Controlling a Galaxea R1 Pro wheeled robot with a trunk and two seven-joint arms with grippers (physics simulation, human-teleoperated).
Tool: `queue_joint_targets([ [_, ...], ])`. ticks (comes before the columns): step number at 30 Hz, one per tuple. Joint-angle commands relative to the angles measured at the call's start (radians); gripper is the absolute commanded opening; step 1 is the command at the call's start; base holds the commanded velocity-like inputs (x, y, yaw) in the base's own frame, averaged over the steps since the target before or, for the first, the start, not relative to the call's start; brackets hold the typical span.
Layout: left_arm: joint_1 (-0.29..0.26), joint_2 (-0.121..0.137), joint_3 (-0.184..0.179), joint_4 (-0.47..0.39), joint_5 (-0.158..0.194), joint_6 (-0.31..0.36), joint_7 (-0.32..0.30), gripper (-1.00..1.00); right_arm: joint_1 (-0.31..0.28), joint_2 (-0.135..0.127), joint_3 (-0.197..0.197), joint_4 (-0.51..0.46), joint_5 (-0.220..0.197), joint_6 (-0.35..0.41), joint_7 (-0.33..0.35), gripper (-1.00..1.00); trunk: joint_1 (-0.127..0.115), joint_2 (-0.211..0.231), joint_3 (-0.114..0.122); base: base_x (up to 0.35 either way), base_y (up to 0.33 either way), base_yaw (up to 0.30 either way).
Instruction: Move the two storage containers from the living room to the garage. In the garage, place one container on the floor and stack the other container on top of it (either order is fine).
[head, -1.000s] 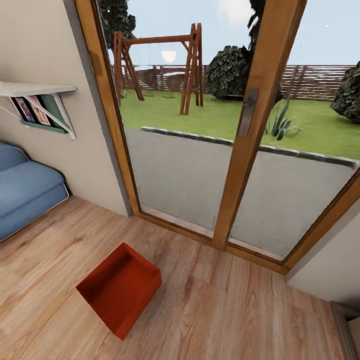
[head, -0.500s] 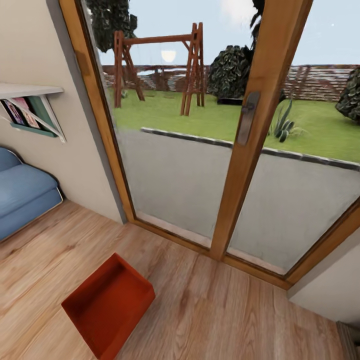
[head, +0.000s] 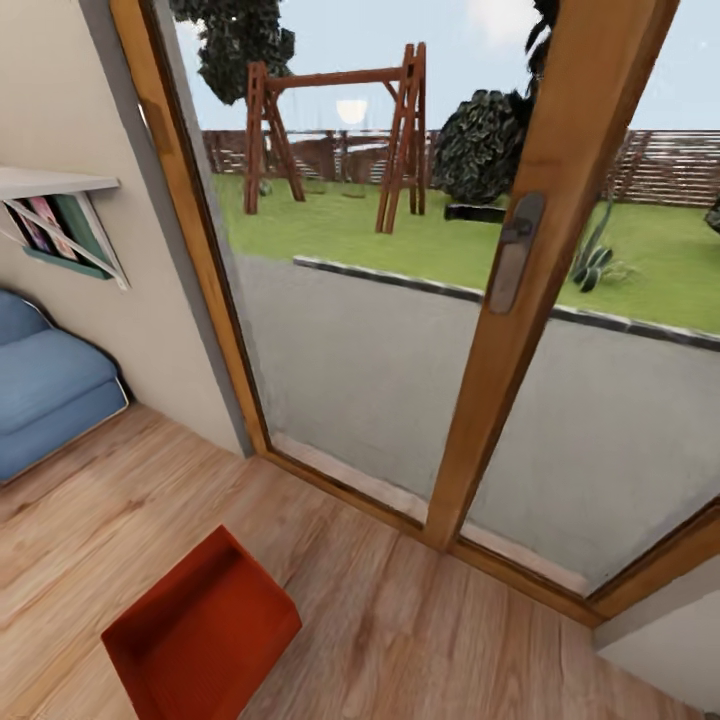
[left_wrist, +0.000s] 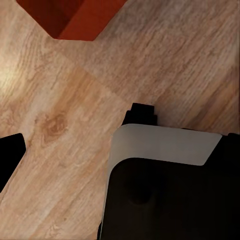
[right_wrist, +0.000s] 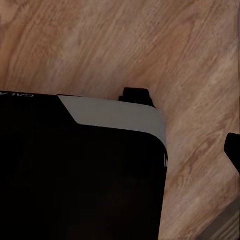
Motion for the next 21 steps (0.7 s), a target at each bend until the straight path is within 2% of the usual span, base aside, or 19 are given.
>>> queue_joint_targets([
  [1,-0.001,0.000,0.000,-0.001,0.010,0.003,0.003,1.00,-0.001,0.001,0.008,0.003,-0.009,-0.005,-0.001,1.00,0.000,0.000,-0.001,0.240,-0.117,0.263],
  [21,-0.001,0.000,0.000,0.000,0.010,0.003,0.004,1.00,-0.001,0.001,0.008,0.003,-0.009,-0.009,-0.001,1.00,0.000,0.000,-0.007,0.021,-0.010,0.269],
])
